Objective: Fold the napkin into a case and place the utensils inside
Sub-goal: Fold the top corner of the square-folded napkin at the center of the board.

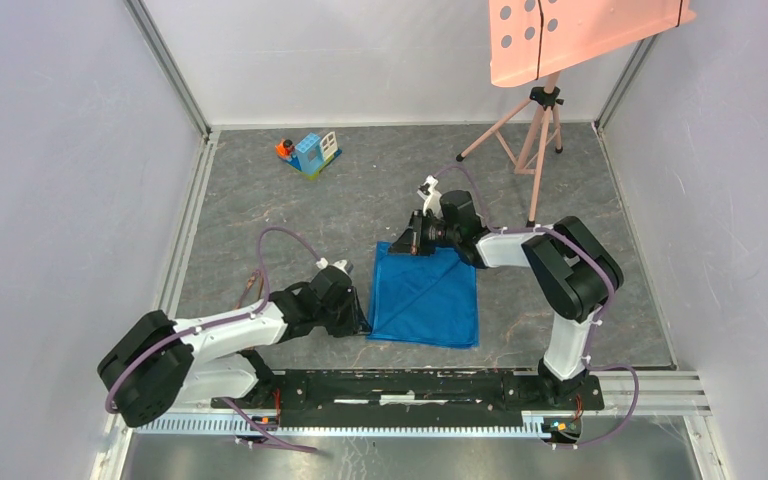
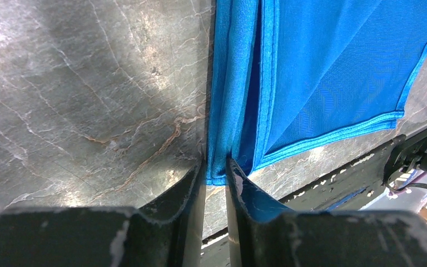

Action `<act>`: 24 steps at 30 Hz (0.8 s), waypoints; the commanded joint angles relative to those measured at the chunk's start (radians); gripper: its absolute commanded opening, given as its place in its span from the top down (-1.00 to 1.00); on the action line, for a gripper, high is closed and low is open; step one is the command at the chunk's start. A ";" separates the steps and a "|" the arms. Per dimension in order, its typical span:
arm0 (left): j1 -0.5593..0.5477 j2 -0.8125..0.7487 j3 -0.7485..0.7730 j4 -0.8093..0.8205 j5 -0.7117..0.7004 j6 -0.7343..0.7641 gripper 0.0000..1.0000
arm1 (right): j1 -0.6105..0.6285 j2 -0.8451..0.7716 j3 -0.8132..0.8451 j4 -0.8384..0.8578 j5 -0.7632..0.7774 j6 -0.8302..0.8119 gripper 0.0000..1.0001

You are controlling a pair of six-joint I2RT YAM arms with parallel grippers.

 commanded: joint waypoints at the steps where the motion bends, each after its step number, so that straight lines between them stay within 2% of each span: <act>1: 0.002 -0.004 -0.044 -0.043 -0.019 -0.003 0.47 | -0.012 0.024 0.029 0.088 -0.005 0.013 1.00; 14: 0.003 -0.023 -0.049 -0.096 -0.054 -0.037 0.55 | -0.029 0.121 0.093 0.124 -0.066 0.030 1.00; 17: 0.002 -0.023 -0.035 -0.112 -0.053 -0.036 0.55 | -0.029 0.134 0.102 0.125 -0.082 0.033 0.94; 19: 0.002 -0.037 -0.016 -0.134 -0.057 -0.032 0.51 | -0.029 0.136 0.106 0.125 -0.095 0.035 0.83; 24: 0.002 -0.121 0.035 -0.214 -0.067 -0.032 0.34 | -0.030 0.091 0.161 0.006 -0.106 -0.037 0.12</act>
